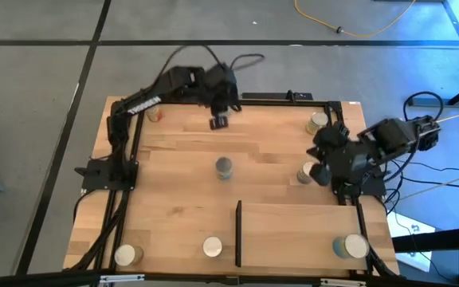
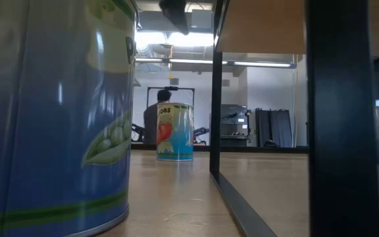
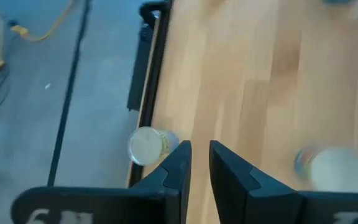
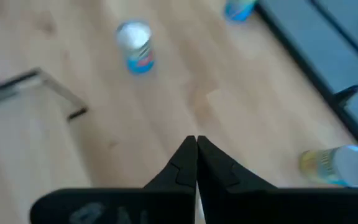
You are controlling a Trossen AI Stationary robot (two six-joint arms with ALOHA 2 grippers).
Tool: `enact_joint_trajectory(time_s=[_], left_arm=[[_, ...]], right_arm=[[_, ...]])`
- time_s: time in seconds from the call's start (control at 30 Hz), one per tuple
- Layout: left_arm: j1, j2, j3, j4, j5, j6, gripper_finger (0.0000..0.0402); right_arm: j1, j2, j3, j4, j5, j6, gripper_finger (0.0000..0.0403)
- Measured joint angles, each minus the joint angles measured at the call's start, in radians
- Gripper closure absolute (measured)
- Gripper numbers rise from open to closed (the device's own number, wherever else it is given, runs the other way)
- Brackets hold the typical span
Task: Pick and place cans onto a shelf
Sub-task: Put the canned cherries can on the shelf aligned with the other canned cherries
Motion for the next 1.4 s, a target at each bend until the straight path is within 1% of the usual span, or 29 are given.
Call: enact_joint_trajectory(time_s=[0.1,0.23,0.37,0.47,0.53,0.7,0.93,1.1,1.4], left_arm=[[0.088,0.003,-0.003,0.002,0.090,0.130,0.0356],[0.189,0.015,-0.038,0.022,0.136,0.235,0.0357],[0.264,0.025,-0.125,0.092,0.213,0.350,0.0357],[0.294,0.024,-0.221,0.194,0.218,0.443,0.0357],[0.311,0.025,-0.279,0.218,0.220,0.503,0.0357],[0.332,0.023,-0.428,0.309,0.220,0.677,0.0357],[0.332,0.025,-0.602,0.461,0.220,0.814,0.0357],[0.332,0.024,-0.660,0.515,0.220,0.862,0.0357],[0.332,0.024,-0.718,0.642,0.220,0.868,0.0357]], right_arm=[[-0.058,-0.019,0.017,0.000,0.027,-0.022,0.0398],[-0.128,-0.024,0.035,0.000,0.030,-0.076,0.0398],[-0.201,-0.021,0.035,0.005,0.039,-0.095,0.0398],[-0.251,-0.019,0.035,0.013,0.054,-0.092,0.0398],[-0.280,-0.020,0.035,0.026,0.054,-0.093,0.0398],[-0.331,-0.017,0.036,0.067,0.055,-0.096,0.0398],[-0.369,-0.011,0.036,0.071,0.056,-0.095,0.0398],[-0.387,-0.010,0.036,0.071,0.055,-0.075,0.0398],[-0.393,-0.010,0.036,0.071,0.053,-0.072,0.0398]])
